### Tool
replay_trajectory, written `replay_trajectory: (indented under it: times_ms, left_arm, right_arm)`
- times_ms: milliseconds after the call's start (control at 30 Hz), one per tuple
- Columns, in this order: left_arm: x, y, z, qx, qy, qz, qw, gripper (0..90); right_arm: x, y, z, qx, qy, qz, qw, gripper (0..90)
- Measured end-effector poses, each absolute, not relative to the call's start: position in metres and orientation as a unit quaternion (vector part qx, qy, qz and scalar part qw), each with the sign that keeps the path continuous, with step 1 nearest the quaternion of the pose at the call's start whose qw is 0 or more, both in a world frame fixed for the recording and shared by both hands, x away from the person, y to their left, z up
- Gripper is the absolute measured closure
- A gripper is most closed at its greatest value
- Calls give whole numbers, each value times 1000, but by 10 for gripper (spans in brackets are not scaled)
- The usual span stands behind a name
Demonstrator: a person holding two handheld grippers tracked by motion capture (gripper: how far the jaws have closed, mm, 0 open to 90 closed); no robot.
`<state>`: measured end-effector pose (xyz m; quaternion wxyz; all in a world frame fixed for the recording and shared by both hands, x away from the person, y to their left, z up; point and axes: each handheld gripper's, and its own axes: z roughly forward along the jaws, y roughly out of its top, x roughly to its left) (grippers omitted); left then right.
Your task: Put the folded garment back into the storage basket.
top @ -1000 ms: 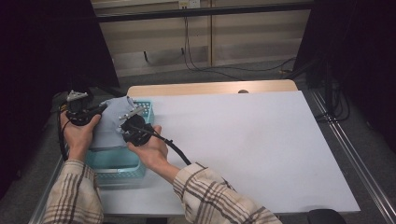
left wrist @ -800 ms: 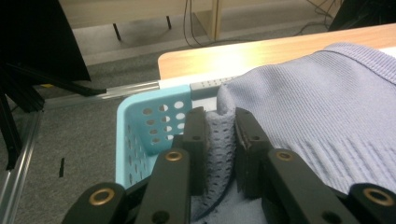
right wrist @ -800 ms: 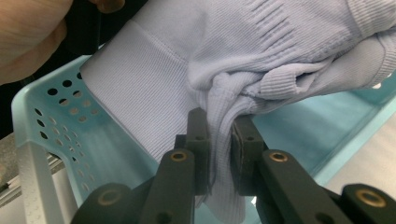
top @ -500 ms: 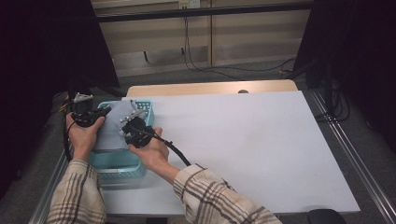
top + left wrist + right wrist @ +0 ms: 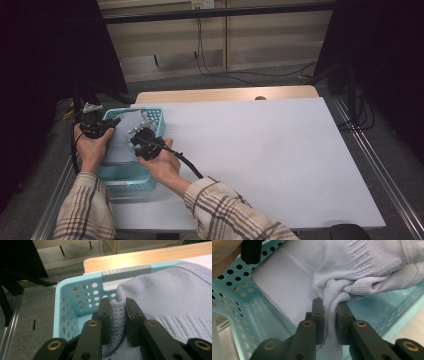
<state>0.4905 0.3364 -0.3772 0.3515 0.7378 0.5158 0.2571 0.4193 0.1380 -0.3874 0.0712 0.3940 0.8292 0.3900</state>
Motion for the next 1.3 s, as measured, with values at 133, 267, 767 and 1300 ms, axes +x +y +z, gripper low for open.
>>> replay_trajectory:
  times_ms: [133,267,767,1300]
  left_arm:
    - [491,337,-382,738,519,256,348,771]
    - [492,338,-386,738,522,254,346,771]
    - [497,337,-394,740,527,250,334,760]
    - [499,335,-397,730,537,255,337,627]
  right_arm:
    - [420,139,-390,383,835,388,75,802]
    - [424,140,-394,374,838,390,74,802]
    - [426,145,-396,369,854,359,73,788]
    - [429,146,-397,366,865,334,72,646]
